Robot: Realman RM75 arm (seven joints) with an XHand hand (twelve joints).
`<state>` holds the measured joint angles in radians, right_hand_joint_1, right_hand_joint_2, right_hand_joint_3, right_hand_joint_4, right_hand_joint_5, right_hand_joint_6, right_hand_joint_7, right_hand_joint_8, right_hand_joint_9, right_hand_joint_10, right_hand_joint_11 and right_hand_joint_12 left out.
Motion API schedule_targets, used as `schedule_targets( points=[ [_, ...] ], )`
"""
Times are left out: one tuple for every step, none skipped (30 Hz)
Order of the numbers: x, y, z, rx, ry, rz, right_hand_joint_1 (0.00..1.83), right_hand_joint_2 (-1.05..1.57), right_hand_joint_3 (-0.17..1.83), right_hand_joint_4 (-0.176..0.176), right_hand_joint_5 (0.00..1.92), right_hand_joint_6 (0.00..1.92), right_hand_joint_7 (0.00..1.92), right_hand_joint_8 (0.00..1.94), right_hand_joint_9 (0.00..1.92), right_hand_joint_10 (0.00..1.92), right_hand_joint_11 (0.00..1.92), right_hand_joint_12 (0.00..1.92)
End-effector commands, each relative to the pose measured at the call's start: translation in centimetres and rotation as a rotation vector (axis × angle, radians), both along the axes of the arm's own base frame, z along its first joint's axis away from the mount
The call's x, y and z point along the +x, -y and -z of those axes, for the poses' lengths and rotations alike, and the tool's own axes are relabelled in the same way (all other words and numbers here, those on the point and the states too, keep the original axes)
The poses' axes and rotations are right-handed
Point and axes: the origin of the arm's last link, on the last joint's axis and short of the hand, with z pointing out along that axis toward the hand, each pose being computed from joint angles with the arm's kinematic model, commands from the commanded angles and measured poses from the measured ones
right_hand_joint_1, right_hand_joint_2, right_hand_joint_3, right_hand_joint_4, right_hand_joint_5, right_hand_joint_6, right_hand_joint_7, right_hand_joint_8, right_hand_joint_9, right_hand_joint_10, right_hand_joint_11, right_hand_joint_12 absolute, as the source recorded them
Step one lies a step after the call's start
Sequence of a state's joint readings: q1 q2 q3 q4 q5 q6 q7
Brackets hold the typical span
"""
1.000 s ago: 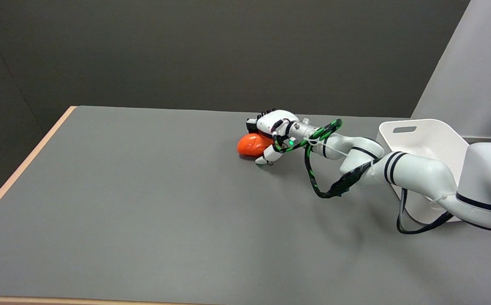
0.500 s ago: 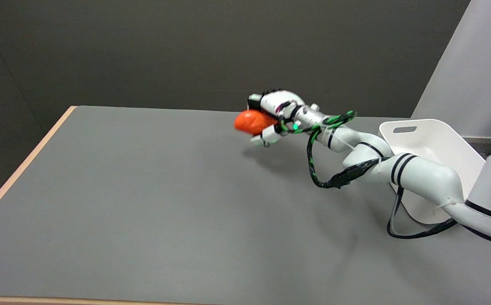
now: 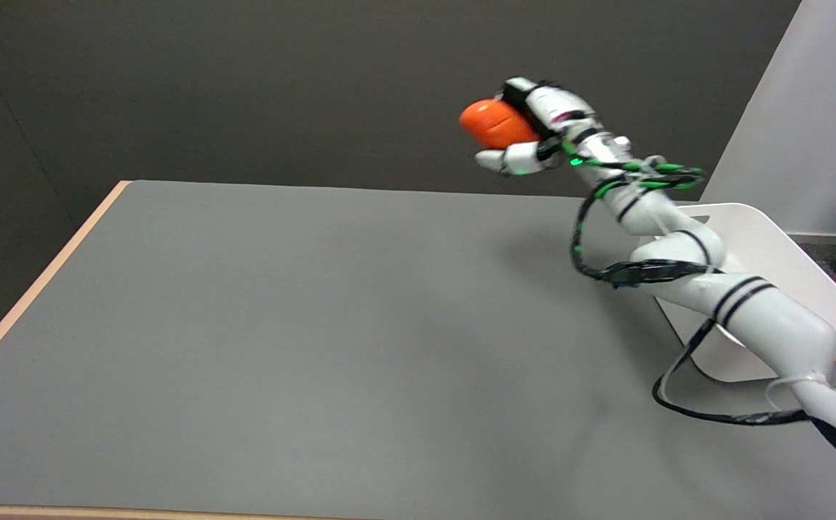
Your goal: Pick up mango.
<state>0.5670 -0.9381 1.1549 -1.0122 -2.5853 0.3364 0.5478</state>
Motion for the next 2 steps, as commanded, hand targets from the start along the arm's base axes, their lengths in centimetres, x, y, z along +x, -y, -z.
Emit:
schedule_targets(
  points=[
    [0.39,-12.22,-17.2,-0.451,0.476,-0.167,1.16,1.0,0.58,-0.076,0.59,1.62,0.85,1.46,0.86,1.61,1.0,1.92],
    [0.18,-13.03,-17.85,-0.467,0.504,-0.175,1.16,1.0,0.58,-0.076,0.59,1.62,0.84,1.46,0.86,1.61,1.0,1.92]
  ],
)
